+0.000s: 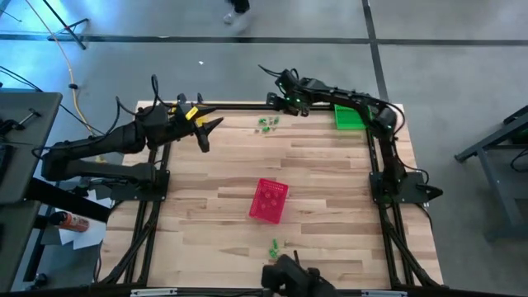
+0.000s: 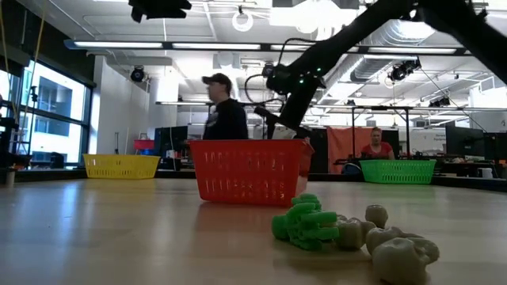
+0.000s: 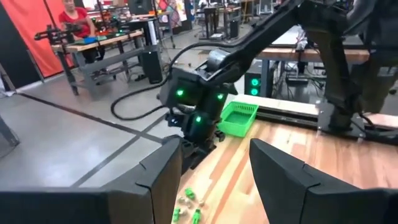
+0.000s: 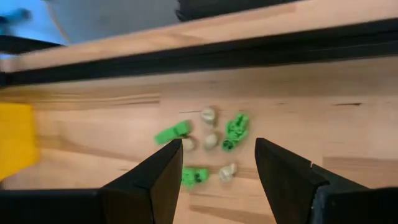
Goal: Sort Halloween decoration
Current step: Put the green skeleton toy into the yellow bin
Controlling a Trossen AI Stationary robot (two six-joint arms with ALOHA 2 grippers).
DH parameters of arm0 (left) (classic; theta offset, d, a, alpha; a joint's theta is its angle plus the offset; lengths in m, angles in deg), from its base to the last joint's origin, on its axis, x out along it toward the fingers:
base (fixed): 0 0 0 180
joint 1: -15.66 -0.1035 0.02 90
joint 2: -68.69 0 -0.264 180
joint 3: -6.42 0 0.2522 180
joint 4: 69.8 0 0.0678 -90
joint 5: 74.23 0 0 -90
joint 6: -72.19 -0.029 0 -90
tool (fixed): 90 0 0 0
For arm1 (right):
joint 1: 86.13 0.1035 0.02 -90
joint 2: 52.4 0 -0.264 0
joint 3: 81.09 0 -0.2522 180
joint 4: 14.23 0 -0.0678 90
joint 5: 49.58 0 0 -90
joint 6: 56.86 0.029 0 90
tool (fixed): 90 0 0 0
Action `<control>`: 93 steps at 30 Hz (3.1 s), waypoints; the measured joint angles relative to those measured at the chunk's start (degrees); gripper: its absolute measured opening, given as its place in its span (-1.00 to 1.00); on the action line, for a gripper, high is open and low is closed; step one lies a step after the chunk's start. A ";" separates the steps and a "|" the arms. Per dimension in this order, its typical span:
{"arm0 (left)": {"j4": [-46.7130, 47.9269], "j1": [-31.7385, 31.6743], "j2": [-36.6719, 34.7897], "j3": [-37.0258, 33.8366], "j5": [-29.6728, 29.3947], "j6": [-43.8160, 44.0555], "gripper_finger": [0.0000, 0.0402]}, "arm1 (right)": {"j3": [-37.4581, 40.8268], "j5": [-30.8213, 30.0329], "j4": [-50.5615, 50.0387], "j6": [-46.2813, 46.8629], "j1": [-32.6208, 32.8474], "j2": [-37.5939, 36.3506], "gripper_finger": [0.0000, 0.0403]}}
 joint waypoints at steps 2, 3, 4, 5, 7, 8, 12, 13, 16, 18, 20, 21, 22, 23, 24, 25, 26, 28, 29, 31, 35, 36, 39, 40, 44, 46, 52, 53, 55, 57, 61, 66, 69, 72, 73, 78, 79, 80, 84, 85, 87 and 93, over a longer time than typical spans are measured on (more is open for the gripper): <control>0.88 -0.76 -0.74 0.00 0.73 -0.48 -0.12 | -4.84 -0.06 -4.61 -1.14 -0.23 3.50 -0.02; 1.56 -1.13 -1.14 0.00 0.81 -0.56 -0.12 | -7.21 -0.09 -7.16 -1.48 -0.31 5.19 -0.02; 2.38 -1.44 -1.56 0.00 0.86 -0.53 -0.12 | -9.49 -0.22 -9.36 -1.86 -0.41 6.82 -0.02; 2.90 -1.75 -1.94 0.00 0.91 -0.51 -0.12 | -11.81 -0.27 -11.02 -2.17 -0.58 8.30 -0.02; 4.30 -2.21 -2.70 0.00 0.88 -0.58 -0.12 | -15.88 -0.59 -12.79 -2.28 -0.66 10.77 -0.02; 4.74 -2.45 -2.96 0.00 0.92 -0.57 -0.12 | -17.57 -0.71 -13.55 -2.28 -0.66 11.88 -0.02; 6.52 -3.10 -3.85 -0.01 0.92 -0.40 -0.12 | -22.16 -0.75 -18.04 -1.42 -0.67 15.73 -0.02; 6.86 -3.16 -4.06 0.00 0.91 -0.38 -0.12 | -22.56 -0.74 -19.18 -0.93 -0.66 16.21 -0.02; 7.36 -3.17 -4.47 0.00 0.90 -0.38 -0.12 | -22.07 -0.48 -19.62 0.43 -0.64 16.36 -0.02; 7.19 -3.16 -4.50 0.00 0.90 -0.38 -0.12 | -21.79 -0.43 -19.83 1.69 -0.64 16.40 -0.02; 7.17 -3.17 -4.48 0.00 0.90 -0.58 -0.12 | -21.77 -0.11 -18.60 1.94 -0.62 16.42 -0.02; 7.17 -3.17 -4.48 0.00 0.90 -0.89 -0.12 | -21.81 -0.13 -18.16 1.92 -0.62 16.38 -0.02; 7.17 -3.17 -4.48 -0.01 0.90 -1.08 -0.12 | -21.82 -0.12 -18.44 1.88 -0.62 16.38 -0.02; 7.17 -3.17 -4.48 0.00 0.90 -1.31 -0.12 | -21.80 -0.13 -19.12 1.93 -0.62 16.38 -0.02; 7.16 -3.17 -4.48 -0.01 0.90 -1.34 -0.12 | -21.79 -0.13 -19.65 2.27 -0.62 16.38 -0.02; 7.17 -3.15 -4.48 -0.01 0.90 -1.35 -0.12 | -21.77 -0.13 -19.82 2.66 -0.58 16.38 -0.02; 7.16 -3.15 -4.48 -0.01 0.90 -1.38 -0.12 | -21.77 -0.13 -19.66 2.86 -0.53 16.38 -0.02; 7.13 -3.14 -4.48 0.00 0.90 -1.38 -0.12 | -21.78 -0.13 -18.99 3.46 -0.51 16.38 -0.02; 7.13 -3.16 -4.48 0.00 0.90 -1.39 -0.12 | -21.79 -0.18 -18.66 3.77 -0.49 16.38 -0.02; 7.15 -3.14 -4.48 0.00 0.90 -1.38 -0.12 | -21.79 -0.45 -18.22 3.80 -0.40 16.47 -0.02; 7.13 -3.14 -4.48 0.00 0.90 -1.04 -0.12 | -21.78 0.26 -18.74 4.13 -0.09 17.78 -0.02; 7.13 -3.14 -4.48 -0.01 0.88 -1.01 -0.12 | -21.77 0.51 -18.78 4.31 0.06 18.18 -0.02; 7.13 -3.14 -4.48 0.00 0.88 -1.01 -0.12 | -21.84 0.41 -18.23 4.92 0.39 18.52 -0.02; 7.13 -3.14 -4.48 0.00 0.90 -1.01 -0.12 | -21.84 0.23 -17.93 5.18 0.41 18.52 -0.02; 7.13 -3.14 -4.48 0.00 0.88 -0.97 -0.12 | -21.84 0.06 -17.90 5.21 0.50 18.55 -0.04; 7.12 -3.14 -4.48 0.00 0.86 -0.94 -0.12 | -21.84 0.43 -18.14 4.99 0.43 18.59 -0.09; 7.11 -3.14 -4.48 0.00 0.81 -0.77 -0.12 | -21.77 0.80 -19.02 3.31 0.42 18.67 -0.50; 7.11 -3.14 -4.48 0.00 0.81 -0.79 -0.12 | -21.77 0.90 -19.03 3.14 0.41 18.68 -0.59; 7.11 -3.14 -4.48 0.00 0.79 -0.80 -0.12 | -21.77 1.16 -18.98 1.52 0.41 18.70 -0.76; 7.11 -3.14 -4.48 -0.01 0.76 -0.79 -0.12 | -21.77 0.98 -19.53 -0.33 0.43 18.72 -0.91; 7.08 -3.14 -5.31 -0.04 0.44 -0.86 -0.12 | -21.79 0.60 -20.41 -4.79 0.45 18.71 -0.93; 7.06 -3.12 -7.40 -0.04 0.22 0.28 -0.12 | -21.77 -0.34 -21.43 -12.00 -0.23 17.90 -0.96; 7.13 -3.12 -8.45 -0.04 -1.77 0.52 -0.12 | -21.77 -1.23 -20.87 -16.57 -0.65 16.89 -0.98; 7.06 -3.14 -8.92 0.00 -4.26 0.54 -0.12 | -21.79 -1.65 -20.90 -21.33 -1.13 15.74 -0.97; 7.09 -3.14 -8.94 0.00 -5.14 0.54 -0.12 | -21.79 -1.72 -20.91 -23.03 -1.28 15.48 -0.98; 7.06 -3.14 -8.81 0.00 -6.99 0.73 -0.12 | -21.79 -1.84 -21.09 -30.11 -1.56 13.72 -0.99; 7.08 -3.14 -8.74 0.00 -7.06 0.92 -0.12 | -21.82 -1.84 -21.07 -31.37 -1.64 13.37 -0.99; 7.11 -3.14 -8.68 0.00 -7.07 1.51 -0.12 | -21.84 -1.74 -21.01 -32.53 -1.69 13.00 -0.99; 7.06 -3.12 -8.55 0.00 -7.14 3.49 -0.12 | -21.84 -0.62 -21.58 -35.87 -2.15 11.83 -0.99; 7.12 -3.12 -8.53 0.00 -7.16 3.73 -0.12 | -21.84 -0.32 -21.55 -36.58 -2.25 11.50 -0.99; 7.07 -3.12 -8.55 0.00 -7.29 4.15 -0.12 | -21.84 0.45 -21.59 -37.71 -2.37 10.99 -1.00; 7.06 -3.12 -8.55 0.02 -7.43 6.04 -0.12 | -21.84 0.86 -22.21 -39.08 -1.92 9.70 -1.00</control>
